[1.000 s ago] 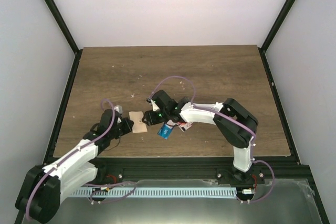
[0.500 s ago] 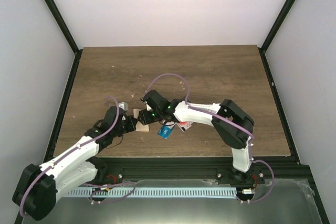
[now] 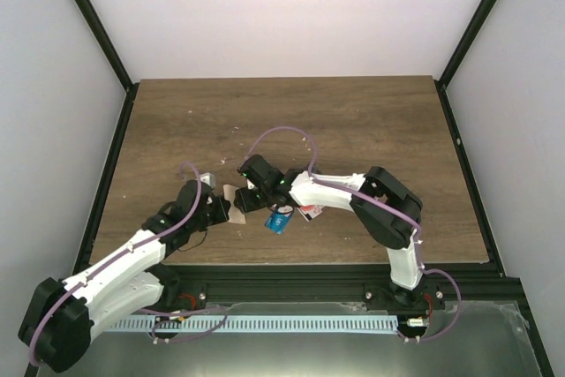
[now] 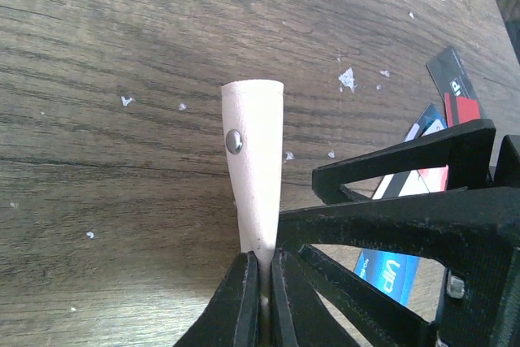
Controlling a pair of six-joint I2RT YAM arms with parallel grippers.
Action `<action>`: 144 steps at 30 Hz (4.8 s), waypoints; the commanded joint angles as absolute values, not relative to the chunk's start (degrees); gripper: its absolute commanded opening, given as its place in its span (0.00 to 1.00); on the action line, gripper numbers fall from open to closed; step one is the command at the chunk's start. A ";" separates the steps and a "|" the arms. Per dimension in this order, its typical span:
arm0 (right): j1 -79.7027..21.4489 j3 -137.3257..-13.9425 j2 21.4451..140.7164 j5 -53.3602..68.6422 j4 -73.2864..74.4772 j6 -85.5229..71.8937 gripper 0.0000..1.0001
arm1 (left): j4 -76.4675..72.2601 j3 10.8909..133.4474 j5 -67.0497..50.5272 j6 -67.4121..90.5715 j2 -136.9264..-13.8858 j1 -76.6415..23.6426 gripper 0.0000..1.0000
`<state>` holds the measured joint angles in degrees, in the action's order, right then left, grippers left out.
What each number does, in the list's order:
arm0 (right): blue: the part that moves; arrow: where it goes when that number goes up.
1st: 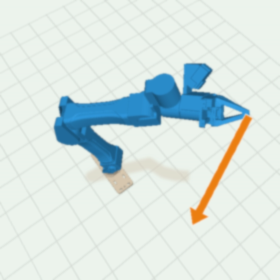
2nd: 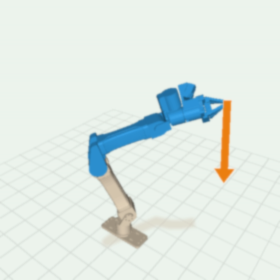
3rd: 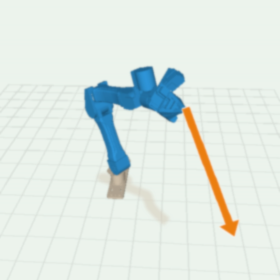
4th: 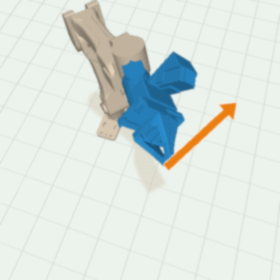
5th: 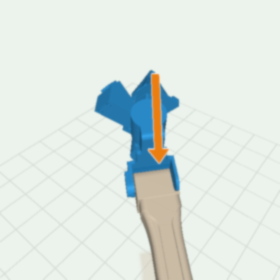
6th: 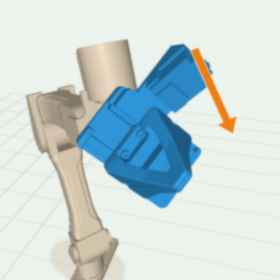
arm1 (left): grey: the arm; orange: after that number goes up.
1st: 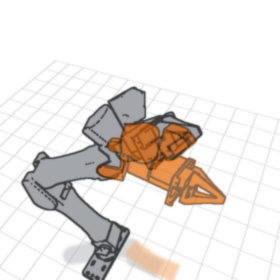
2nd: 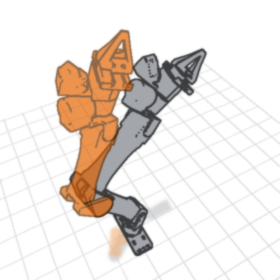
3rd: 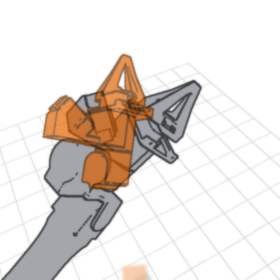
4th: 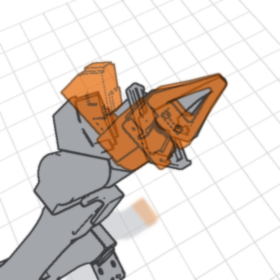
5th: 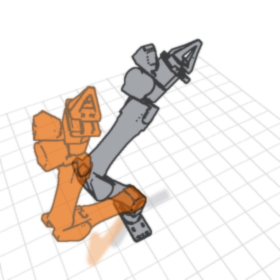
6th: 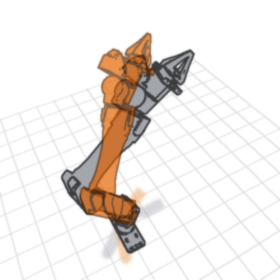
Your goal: Put the credit cards into the card holder
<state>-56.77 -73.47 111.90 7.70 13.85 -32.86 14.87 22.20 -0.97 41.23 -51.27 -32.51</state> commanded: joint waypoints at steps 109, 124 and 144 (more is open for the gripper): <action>-42.39 -49.69 97.91 30.77 -8.96 -31.90 0.01 | 11.34 31.16 -2.93 28.61 -63.24 -35.28 0.84; -42.01 -50.45 97.65 31.53 -6.74 -30.54 0.01 | 9.49 33.86 1.56 27.57 -72.55 -38.00 0.82; -41.22 -49.61 96.30 32.61 -3.61 -28.19 0.01 | 15.47 38.11 20.27 29.24 -73.95 -39.11 0.67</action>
<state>-41.69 -48.07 98.08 31.42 -5.06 -29.56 12.80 36.80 14.11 28.75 -75.40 -39.11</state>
